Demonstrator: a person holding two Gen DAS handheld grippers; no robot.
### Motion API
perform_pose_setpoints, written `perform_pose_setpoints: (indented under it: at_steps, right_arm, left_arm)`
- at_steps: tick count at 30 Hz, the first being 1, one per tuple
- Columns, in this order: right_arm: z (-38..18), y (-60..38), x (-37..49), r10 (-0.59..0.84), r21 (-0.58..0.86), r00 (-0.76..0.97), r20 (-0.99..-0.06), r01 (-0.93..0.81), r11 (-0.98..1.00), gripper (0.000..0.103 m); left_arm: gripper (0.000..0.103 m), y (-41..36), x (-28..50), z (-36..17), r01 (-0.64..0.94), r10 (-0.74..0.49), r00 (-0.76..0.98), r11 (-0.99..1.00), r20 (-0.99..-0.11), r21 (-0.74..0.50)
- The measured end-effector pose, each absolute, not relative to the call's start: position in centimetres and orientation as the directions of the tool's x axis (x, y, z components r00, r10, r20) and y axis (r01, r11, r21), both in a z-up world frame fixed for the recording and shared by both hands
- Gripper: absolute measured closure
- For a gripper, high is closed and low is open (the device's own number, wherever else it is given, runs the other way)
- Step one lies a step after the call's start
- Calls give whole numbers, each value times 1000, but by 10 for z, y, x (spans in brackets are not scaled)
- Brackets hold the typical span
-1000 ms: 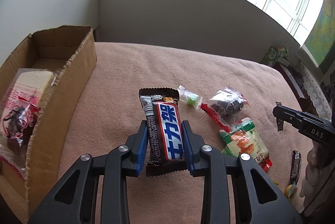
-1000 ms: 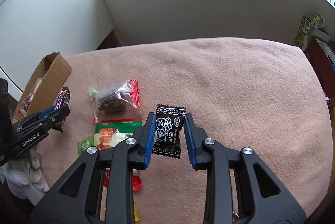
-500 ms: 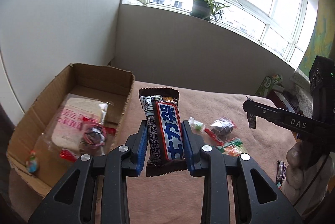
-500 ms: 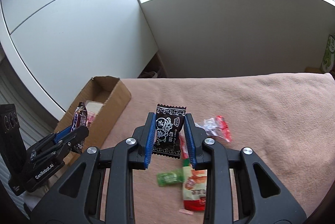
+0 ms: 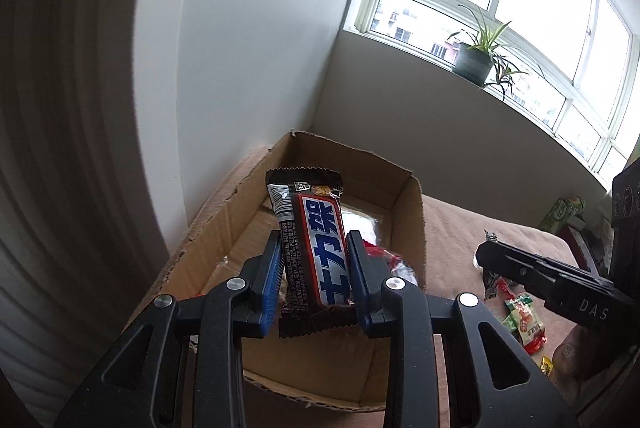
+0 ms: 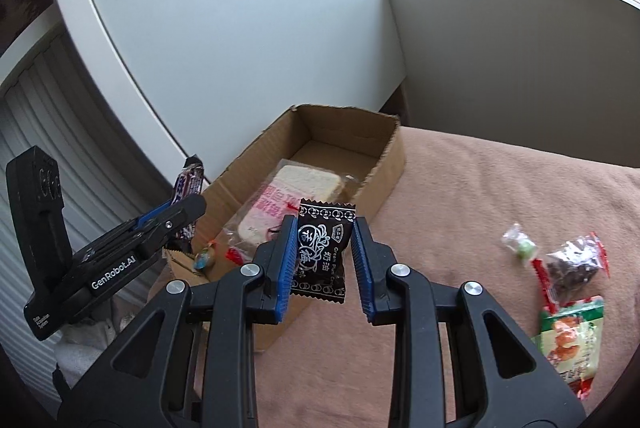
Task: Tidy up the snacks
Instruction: 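Carry the Snickers bar and black candy into the box and open both grippers, then move the left gripper to the green candy while the right approaches a Snickers bar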
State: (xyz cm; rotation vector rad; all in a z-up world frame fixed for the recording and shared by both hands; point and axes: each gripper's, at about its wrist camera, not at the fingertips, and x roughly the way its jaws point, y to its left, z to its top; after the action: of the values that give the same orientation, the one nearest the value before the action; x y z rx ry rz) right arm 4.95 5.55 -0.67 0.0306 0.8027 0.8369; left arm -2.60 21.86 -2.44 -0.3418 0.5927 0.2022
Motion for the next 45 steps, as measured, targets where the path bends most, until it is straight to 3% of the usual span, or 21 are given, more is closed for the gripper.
perform_pose_setpoints:
  at_steps: [14,18,19,21,22,31,32,34,35,45]
  right_arm:
    - [-27,121,18,693,271,310,-650,-758,593,73]
    - [-23,112,19,695,266,334,-637,-751,604,48]
    - [-21,108,19,694,265,342,-633,-747,609,47]
    - [-18,101,20,695,269,349,-628,-742,615,47]
    - [-17,98,21,696,271,352,-626,-739,617,47]
    - [-8,60,31,675,269,402,-619,-699,663,46]
    - [-6,56,31,673,267,407,-618,-695,667,43]
    - [-3,45,32,672,267,428,-604,-686,677,22]
    - [-1,40,32,673,268,440,-594,-681,682,21]
    - [5,-42,40,632,314,505,-588,-578,754,20]
  left_arm:
    - [74,242,-24,-31,-297,78,801,913,-594,-280]
    - [69,242,-25,-32,-297,72,799,910,-597,-288]
    - [66,242,-25,-32,-297,70,799,909,-597,-292]
    - [49,243,-26,-32,-301,71,801,906,-595,-298]
    - [48,243,-26,-31,-302,71,804,905,-591,-301]
    - [48,227,-24,-26,-271,52,814,915,-578,-300]
    - [48,224,-23,-25,-267,49,815,916,-577,-300]
    - [48,219,-21,-24,-259,40,816,917,-577,-303]
    - [48,216,-19,-24,-253,34,816,918,-577,-305]
    - [48,164,-7,-17,-151,-40,820,947,-570,-284]
